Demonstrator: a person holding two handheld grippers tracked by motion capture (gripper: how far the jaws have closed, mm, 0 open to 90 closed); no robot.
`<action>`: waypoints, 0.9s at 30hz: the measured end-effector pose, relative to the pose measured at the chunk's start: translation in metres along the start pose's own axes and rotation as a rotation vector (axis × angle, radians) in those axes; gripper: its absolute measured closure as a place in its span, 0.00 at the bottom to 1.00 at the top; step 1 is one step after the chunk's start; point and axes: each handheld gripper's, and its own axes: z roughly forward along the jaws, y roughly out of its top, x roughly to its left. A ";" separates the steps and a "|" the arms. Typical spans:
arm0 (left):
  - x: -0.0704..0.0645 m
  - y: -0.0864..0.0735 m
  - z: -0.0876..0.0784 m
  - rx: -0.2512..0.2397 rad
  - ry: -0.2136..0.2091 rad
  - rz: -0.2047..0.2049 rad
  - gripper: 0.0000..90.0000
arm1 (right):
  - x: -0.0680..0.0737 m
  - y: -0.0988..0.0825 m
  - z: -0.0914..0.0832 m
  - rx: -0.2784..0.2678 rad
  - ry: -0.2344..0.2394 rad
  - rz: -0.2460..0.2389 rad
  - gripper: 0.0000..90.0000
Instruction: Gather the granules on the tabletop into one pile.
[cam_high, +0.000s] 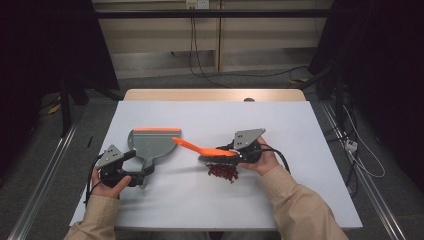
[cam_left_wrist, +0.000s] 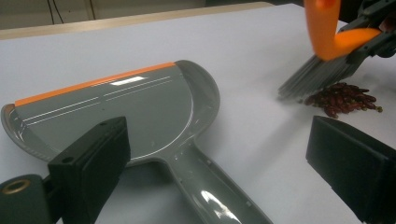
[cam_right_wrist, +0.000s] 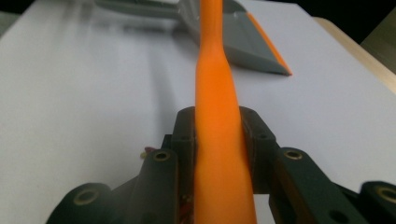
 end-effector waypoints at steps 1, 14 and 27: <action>0.000 0.000 0.000 0.001 0.000 0.001 0.07 | -0.001 0.000 -0.002 -0.017 -0.011 0.014 0.79; -0.001 0.000 0.002 0.011 -0.001 0.000 0.07 | -0.005 -0.004 -0.021 -0.024 -0.080 0.088 0.79; 0.001 -0.001 0.001 0.008 0.000 -0.006 0.07 | -0.012 0.007 0.023 0.027 0.035 0.024 0.79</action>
